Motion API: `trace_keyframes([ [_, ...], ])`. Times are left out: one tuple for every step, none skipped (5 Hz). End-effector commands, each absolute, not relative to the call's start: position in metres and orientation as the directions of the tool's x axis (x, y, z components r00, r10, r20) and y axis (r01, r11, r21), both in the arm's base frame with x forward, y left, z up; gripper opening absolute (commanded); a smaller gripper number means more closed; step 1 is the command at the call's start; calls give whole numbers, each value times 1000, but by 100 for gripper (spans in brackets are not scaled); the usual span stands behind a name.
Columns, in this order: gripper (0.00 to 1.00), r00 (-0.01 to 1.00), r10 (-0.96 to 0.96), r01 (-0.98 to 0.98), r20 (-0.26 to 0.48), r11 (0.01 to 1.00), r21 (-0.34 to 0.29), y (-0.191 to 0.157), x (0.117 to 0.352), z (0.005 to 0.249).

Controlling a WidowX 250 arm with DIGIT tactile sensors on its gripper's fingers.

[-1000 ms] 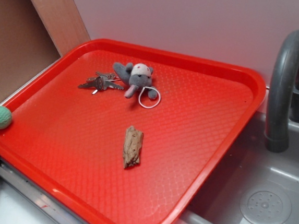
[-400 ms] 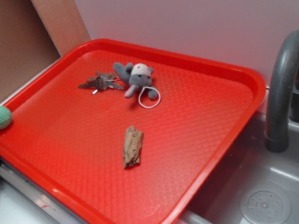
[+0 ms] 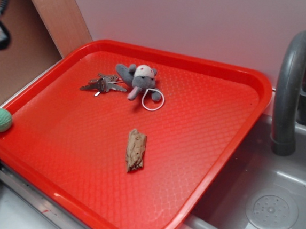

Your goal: Grab the wood chip.

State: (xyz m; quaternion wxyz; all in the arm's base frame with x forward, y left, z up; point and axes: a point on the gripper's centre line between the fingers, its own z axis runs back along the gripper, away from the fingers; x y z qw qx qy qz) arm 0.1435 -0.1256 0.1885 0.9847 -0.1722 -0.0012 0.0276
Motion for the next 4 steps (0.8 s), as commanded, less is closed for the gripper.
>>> trace_keyframes([
  [100,973,195,-222,-123,937,-271,-177,154,151],
  [100,968,205,-233,-146,949,-213,-196,162,122],
  [100,961,235,-262,-147,944,-201,-203,169,107],
  [100,963,221,-252,-152,942,-223,-226,176,91],
])
